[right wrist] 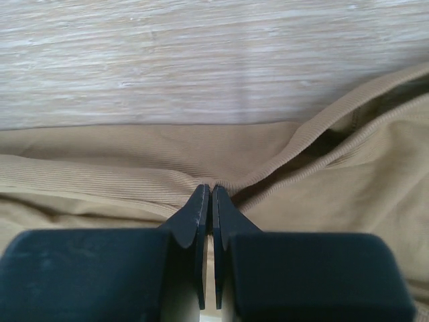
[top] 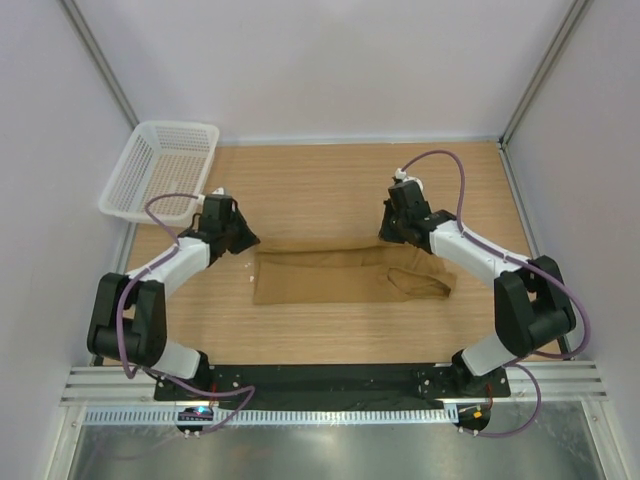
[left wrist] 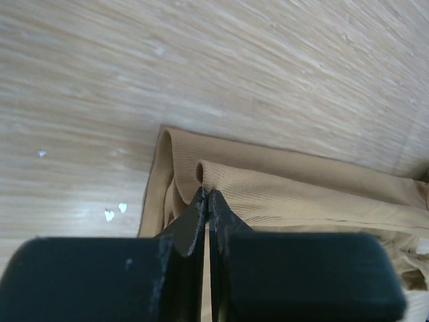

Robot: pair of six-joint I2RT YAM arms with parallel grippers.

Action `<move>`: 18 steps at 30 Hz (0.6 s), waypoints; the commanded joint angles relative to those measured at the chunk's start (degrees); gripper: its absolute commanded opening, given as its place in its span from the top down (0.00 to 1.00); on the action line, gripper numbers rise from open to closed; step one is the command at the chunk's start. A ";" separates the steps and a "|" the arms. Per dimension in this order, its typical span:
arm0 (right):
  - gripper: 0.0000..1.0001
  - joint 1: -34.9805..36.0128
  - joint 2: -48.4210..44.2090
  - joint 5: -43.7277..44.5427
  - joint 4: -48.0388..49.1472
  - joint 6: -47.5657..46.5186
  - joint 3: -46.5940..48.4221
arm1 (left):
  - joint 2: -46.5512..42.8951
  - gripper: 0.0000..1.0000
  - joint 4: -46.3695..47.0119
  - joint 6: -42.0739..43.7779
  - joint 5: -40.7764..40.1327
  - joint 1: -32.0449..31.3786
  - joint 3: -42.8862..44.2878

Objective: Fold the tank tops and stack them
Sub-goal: Fold the tank top

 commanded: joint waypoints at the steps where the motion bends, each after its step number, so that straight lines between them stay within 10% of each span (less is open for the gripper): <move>1: 0.99 1.23 -5.31 2.70 1.77 1.51 -1.83 | -5.02 1.00 1.81 0.42 -1.42 -0.40 -2.06; 18: 0.98 6.60 -17.27 9.29 2.64 9.59 -16.33 | -16.71 1.00 -1.00 0.42 -1.59 -3.22 -11.64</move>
